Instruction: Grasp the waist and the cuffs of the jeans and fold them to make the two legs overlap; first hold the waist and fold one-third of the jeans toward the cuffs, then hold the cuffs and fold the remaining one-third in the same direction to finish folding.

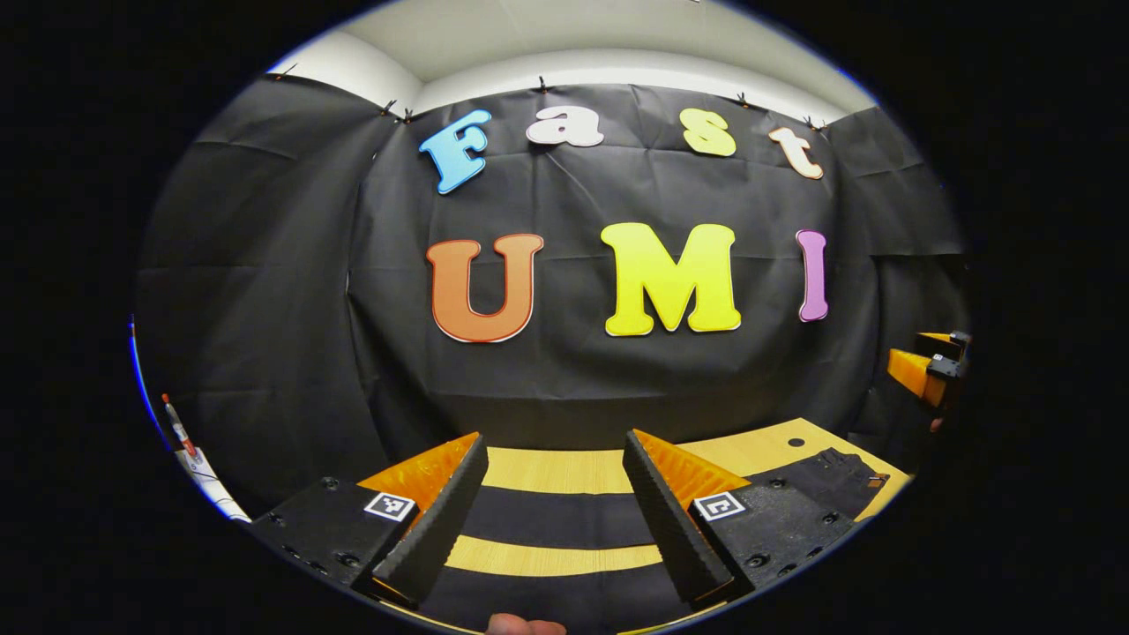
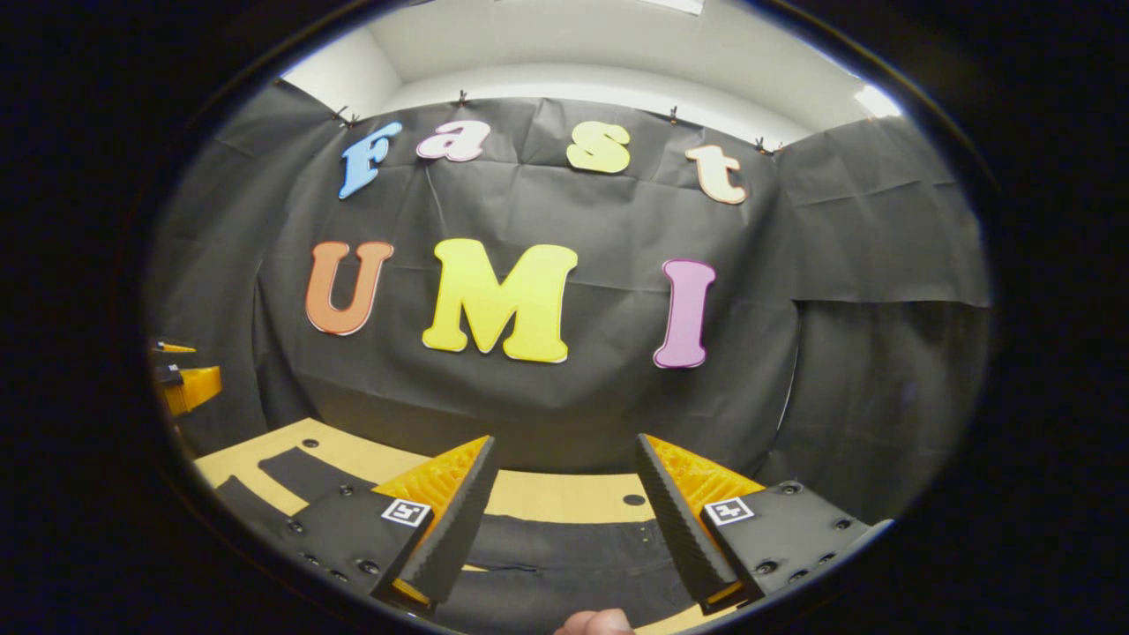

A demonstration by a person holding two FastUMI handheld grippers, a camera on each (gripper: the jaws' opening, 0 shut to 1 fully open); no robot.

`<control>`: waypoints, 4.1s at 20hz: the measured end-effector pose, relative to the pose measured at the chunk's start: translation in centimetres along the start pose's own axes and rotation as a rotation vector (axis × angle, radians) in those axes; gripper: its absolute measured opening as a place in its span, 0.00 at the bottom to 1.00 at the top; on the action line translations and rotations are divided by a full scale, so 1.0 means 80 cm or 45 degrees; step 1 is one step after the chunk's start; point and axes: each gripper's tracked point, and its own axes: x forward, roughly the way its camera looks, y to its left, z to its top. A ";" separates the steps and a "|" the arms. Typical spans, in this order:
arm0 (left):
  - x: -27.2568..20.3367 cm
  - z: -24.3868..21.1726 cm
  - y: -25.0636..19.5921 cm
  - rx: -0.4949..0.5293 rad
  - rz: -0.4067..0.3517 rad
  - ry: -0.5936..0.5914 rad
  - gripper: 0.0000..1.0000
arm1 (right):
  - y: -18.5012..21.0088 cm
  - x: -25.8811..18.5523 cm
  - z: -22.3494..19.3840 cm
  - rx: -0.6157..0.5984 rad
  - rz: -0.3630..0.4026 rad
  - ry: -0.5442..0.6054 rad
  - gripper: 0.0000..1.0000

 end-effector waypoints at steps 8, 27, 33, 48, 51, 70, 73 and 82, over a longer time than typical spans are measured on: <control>0.008 -0.064 0.027 -0.128 0.064 0.192 0.99 | -0.070 0.022 -0.056 0.057 -0.035 0.148 0.94; -0.140 -0.358 0.134 -1.761 0.773 0.912 0.99 | -0.238 -0.040 -0.369 1.312 -0.287 1.080 0.93; -0.118 -0.366 0.149 -1.697 0.767 0.880 0.99 | -0.242 -0.035 -0.371 1.432 -0.341 1.074 0.98; -0.055 -0.376 0.140 -1.664 0.699 0.897 0.74 | -0.266 0.011 -0.398 1.614 -0.443 1.060 0.95; -0.049 -0.378 0.138 -1.670 0.695 0.902 0.74 | -0.260 0.020 -0.400 1.564 -0.407 1.069 0.96; -0.039 -0.351 0.135 -1.715 0.627 0.963 0.04 | -0.270 0.043 -0.399 1.663 -0.634 1.054 0.01; -0.042 -0.329 0.134 -1.693 0.597 0.969 0.04 | -0.269 0.045 -0.369 1.650 -0.568 1.018 0.01; 0.004 -0.260 0.150 -1.574 0.446 1.000 0.04 | -0.254 0.087 -0.279 1.584 -0.401 0.940 0.01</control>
